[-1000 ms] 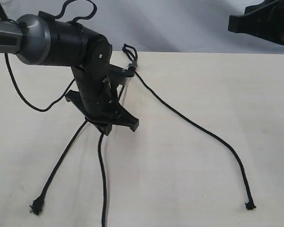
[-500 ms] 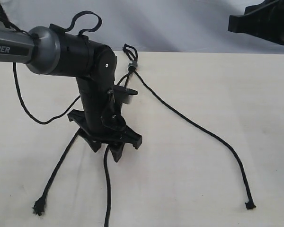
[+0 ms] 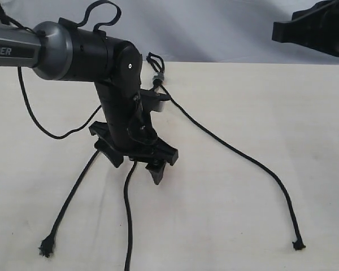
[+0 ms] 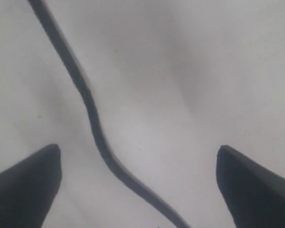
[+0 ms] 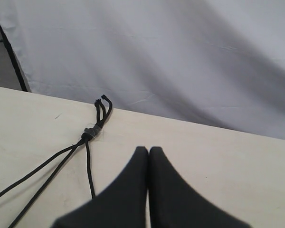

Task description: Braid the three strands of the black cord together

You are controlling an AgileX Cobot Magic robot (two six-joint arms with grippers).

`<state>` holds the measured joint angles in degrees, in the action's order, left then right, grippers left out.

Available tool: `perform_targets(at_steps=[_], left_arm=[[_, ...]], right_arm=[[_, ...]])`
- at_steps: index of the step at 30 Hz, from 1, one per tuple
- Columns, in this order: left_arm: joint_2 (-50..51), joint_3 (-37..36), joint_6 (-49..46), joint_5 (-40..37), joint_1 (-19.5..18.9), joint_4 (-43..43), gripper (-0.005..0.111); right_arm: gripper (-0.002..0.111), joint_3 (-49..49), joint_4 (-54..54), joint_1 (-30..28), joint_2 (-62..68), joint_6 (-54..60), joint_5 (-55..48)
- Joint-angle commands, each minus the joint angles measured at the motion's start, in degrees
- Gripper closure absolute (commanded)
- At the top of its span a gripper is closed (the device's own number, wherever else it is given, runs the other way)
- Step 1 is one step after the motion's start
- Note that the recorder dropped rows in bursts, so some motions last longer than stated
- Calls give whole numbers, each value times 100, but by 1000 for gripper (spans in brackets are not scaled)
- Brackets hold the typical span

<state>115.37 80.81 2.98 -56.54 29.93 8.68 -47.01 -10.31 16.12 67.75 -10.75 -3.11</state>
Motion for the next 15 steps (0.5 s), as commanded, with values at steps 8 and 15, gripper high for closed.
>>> perform_targets(at_steps=[8, 15], left_arm=[[-707, 19, 17, -384, -259, -977, 47], [-1427, -574, 366, -202, -839, -1453, 106]], right_arm=[[108, -403, 8, 19, 792, 20, -720], [108, -989, 286, 969, 1372, 467, -1732]])
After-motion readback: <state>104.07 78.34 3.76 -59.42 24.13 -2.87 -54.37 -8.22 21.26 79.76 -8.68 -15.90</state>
